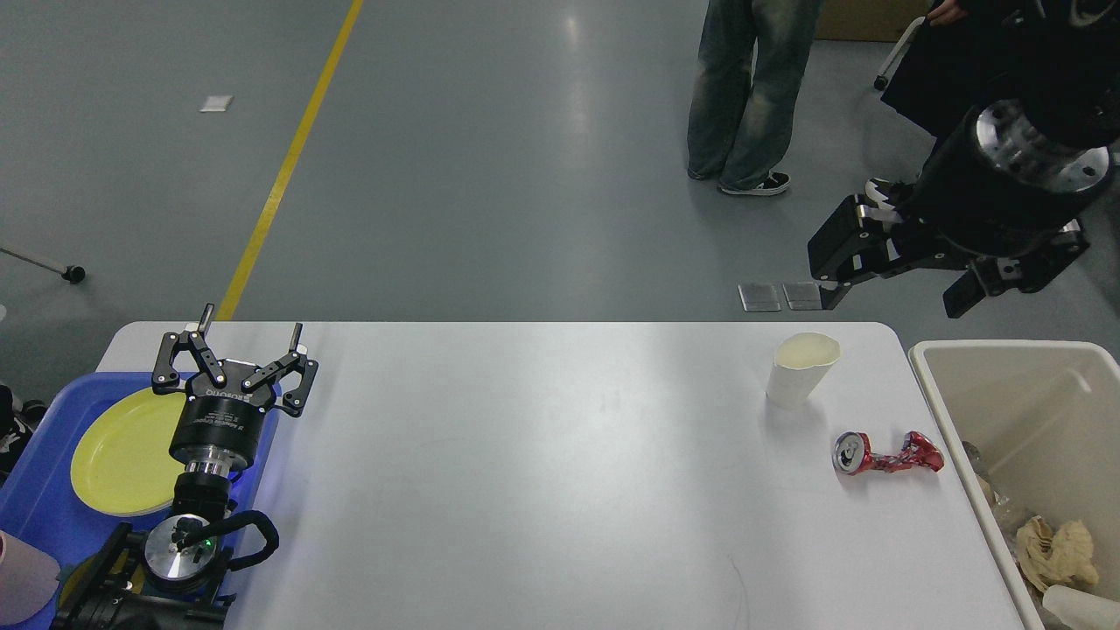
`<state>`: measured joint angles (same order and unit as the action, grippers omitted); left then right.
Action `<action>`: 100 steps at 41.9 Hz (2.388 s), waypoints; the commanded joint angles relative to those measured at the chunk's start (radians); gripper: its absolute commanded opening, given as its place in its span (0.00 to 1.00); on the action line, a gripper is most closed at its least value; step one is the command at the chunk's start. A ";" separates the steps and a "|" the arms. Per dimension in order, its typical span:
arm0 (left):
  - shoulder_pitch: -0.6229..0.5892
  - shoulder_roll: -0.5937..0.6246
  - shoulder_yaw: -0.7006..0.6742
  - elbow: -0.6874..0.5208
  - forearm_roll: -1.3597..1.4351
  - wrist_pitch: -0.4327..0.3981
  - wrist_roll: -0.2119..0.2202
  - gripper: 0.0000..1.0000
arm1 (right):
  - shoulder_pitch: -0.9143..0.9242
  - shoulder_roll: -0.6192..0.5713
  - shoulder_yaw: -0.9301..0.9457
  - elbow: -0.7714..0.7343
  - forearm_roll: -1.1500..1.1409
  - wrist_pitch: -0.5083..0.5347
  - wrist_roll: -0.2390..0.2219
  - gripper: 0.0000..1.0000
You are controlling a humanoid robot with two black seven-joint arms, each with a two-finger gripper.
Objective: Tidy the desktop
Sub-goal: 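Raise the right gripper out of the bin toward the other paper cup, then grasp the paper cup farther from the robot with the right gripper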
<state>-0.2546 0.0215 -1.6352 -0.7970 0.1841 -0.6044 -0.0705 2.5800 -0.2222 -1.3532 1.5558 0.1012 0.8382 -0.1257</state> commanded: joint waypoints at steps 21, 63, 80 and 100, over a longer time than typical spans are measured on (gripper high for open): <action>0.000 0.000 0.000 -0.001 0.000 0.000 0.000 0.96 | -0.055 -0.002 0.043 0.030 -0.001 -0.071 0.000 1.00; 0.000 0.000 0.000 -0.001 0.000 0.000 0.000 0.96 | -1.116 -0.011 0.129 -0.842 0.202 -0.416 -0.002 1.00; 0.000 0.000 0.000 0.001 0.000 0.000 0.000 0.96 | -1.321 0.009 0.224 -1.031 0.272 -0.485 -0.002 1.00; 0.000 0.000 0.000 -0.001 0.000 0.000 0.000 0.96 | -1.379 0.024 0.315 -1.046 0.276 -0.616 -0.002 1.00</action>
<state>-0.2546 0.0215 -1.6352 -0.7974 0.1841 -0.6044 -0.0706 1.2025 -0.1979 -1.0598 0.5123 0.3789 0.2287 -0.1275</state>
